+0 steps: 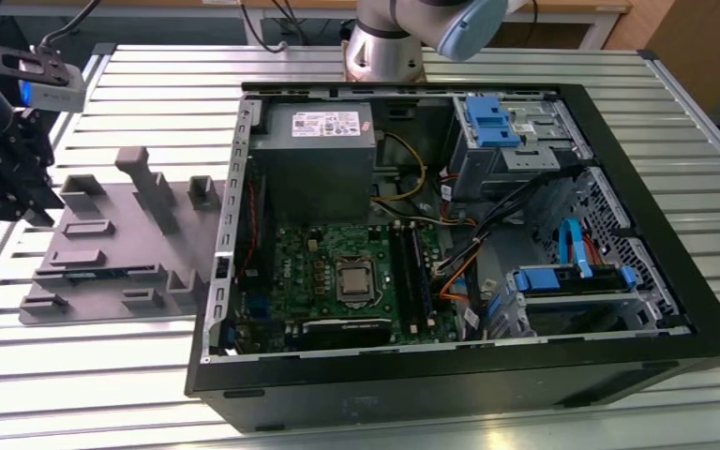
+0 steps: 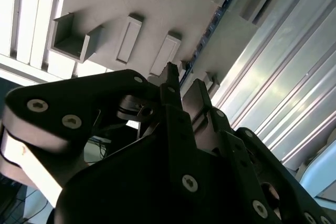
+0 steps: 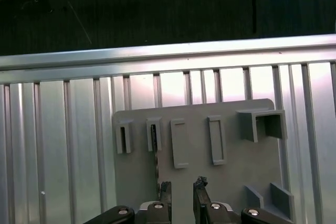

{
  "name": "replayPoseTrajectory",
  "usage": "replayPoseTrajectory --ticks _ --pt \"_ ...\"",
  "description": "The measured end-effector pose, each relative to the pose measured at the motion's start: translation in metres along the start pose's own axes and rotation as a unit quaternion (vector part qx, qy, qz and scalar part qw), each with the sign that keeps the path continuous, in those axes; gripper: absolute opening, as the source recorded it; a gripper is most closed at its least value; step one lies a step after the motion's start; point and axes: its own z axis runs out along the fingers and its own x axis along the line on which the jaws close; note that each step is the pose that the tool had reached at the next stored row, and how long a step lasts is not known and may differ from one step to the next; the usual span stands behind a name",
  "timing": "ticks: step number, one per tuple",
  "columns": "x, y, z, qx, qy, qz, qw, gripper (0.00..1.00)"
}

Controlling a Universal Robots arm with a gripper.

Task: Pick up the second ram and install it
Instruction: 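Pick up the second ram and move it above second insertion slot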

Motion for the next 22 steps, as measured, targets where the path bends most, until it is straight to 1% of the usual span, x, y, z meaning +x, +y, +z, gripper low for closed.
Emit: replayPoseTrajectory --ticks 1,3,5,7,11,18,19,20,22 --pt "0.0002 0.0 0.0017 -0.0001 0.0001 -0.002 1.0 0.31" --pt "0.0003 -0.0001 0.0044 -0.0003 0.0003 -0.013 0.9999 0.31" --pt "0.0005 -0.0001 0.0061 -0.0006 0.0006 -0.024 0.9997 0.31" --pt "0.0007 -0.0001 0.0067 -0.0008 0.0009 -0.029 0.9996 0.31" --pt "0.0016 -0.0003 0.0086 -0.0007 0.0013 -0.034 0.9994 0.31" --pt "0.004 -0.001 0.014 -0.0008 0.0014 -0.037 0.9993 0.31" --pt "0.0043 -0.0011 0.0151 -0.0008 0.0014 -0.038 0.9993 0.32" --pt "0.0049 -0.0013 0.0173 -0.0008 0.0014 -0.038 0.9993 0.38" --pt "0.0057 -0.0014 0.0197 -0.0008 0.0014 -0.039 0.9992 0.38"
